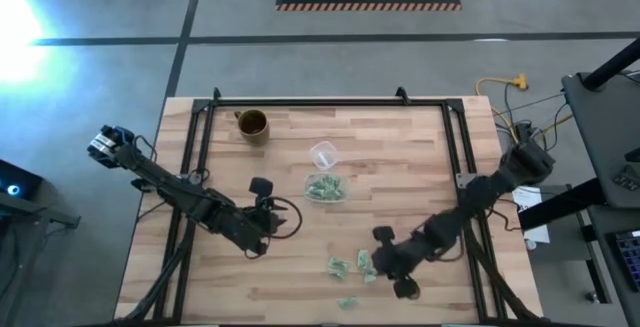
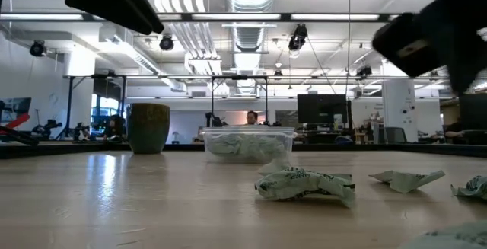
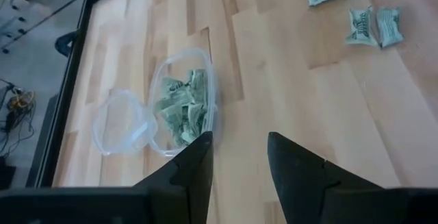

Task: Pick and place Stevia / Truvia into bins
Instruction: Put the stevia packet into the bottom transparent container

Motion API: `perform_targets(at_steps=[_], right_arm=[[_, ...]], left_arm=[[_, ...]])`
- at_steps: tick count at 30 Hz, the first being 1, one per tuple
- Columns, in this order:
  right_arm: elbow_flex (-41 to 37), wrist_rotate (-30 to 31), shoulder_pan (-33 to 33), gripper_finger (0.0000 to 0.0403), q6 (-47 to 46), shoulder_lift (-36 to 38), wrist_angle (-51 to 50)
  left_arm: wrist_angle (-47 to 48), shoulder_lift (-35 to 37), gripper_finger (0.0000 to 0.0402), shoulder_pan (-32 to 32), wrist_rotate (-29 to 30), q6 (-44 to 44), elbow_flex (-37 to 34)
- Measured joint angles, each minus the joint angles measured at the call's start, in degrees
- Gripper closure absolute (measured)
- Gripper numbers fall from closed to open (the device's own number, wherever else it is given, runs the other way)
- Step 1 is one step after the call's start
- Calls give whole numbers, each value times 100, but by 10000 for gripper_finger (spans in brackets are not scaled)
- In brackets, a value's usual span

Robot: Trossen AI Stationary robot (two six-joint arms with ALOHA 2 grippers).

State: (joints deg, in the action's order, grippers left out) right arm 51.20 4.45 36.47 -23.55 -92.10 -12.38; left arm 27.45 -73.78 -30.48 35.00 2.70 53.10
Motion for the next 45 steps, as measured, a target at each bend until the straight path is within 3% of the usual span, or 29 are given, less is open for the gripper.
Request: perform_targets(at_steps=[8, 15, 33, 40, 45], right_arm=[[-7, 485, 413, 315, 34, -515, 509], [-21, 906, 402, 289, -33, -677, 512], [-65, 926, 426, 212, -348, -1218, 887], [-57, 945, 431, 220, -350, -1273, 903], [-59, 1011, 431, 256, -307, -1237, 831]], left_arm=[[-18, -4, 278, 0, -2, 151, 0], [-16, -4, 278, 0, -4, 153, -2], [6, -8, 278, 0, -11, 173, -28], [4, -8, 278, 0, -10, 295, -101], [3, -8, 278, 0, -10, 295, -127]])
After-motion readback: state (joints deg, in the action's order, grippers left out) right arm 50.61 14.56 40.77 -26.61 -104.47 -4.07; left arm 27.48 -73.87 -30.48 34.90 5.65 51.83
